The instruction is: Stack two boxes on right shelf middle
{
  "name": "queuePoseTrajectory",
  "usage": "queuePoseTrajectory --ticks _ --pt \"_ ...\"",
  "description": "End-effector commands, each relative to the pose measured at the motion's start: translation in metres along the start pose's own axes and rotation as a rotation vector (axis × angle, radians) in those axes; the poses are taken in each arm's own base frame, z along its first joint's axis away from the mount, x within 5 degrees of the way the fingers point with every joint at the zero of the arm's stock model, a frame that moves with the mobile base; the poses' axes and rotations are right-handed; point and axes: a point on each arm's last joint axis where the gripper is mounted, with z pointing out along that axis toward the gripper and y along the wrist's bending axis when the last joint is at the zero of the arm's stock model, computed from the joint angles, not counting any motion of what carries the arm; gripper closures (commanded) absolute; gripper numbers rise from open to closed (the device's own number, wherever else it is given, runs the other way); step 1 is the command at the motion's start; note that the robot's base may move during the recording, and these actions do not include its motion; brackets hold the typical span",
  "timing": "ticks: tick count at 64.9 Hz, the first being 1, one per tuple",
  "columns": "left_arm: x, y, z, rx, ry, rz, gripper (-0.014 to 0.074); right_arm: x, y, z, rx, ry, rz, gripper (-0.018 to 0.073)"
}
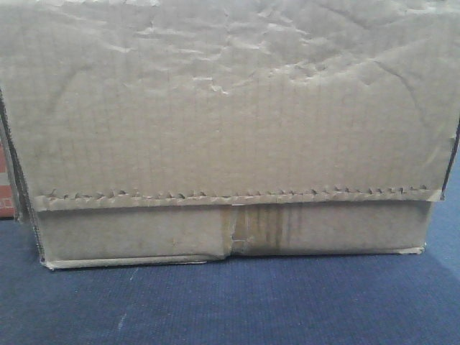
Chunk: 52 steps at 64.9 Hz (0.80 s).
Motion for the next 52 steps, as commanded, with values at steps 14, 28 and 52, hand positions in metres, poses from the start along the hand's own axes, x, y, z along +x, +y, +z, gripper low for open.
queuePoseTrajectory --ticks 14,28,52 --pt "-0.0021 0.0001 -0.0003 -0.001 -0.02 -0.002 0.0707 -0.0021 -0.0001 -0.0003 0.002 -0.023 -0.006 0.0713" --pt "-0.0021 0.0001 -0.0003 -0.001 -0.02 -0.002 0.0707 -0.0021 -0.0001 -0.0003 0.002 -0.023 -0.006 0.0713" --pt "-0.003 0.0002 -0.0004 -0.001 -0.03 -0.002 0.0707 -0.0099 -0.0006 -0.0008 0.007 -0.11 -0.006 0.0713"
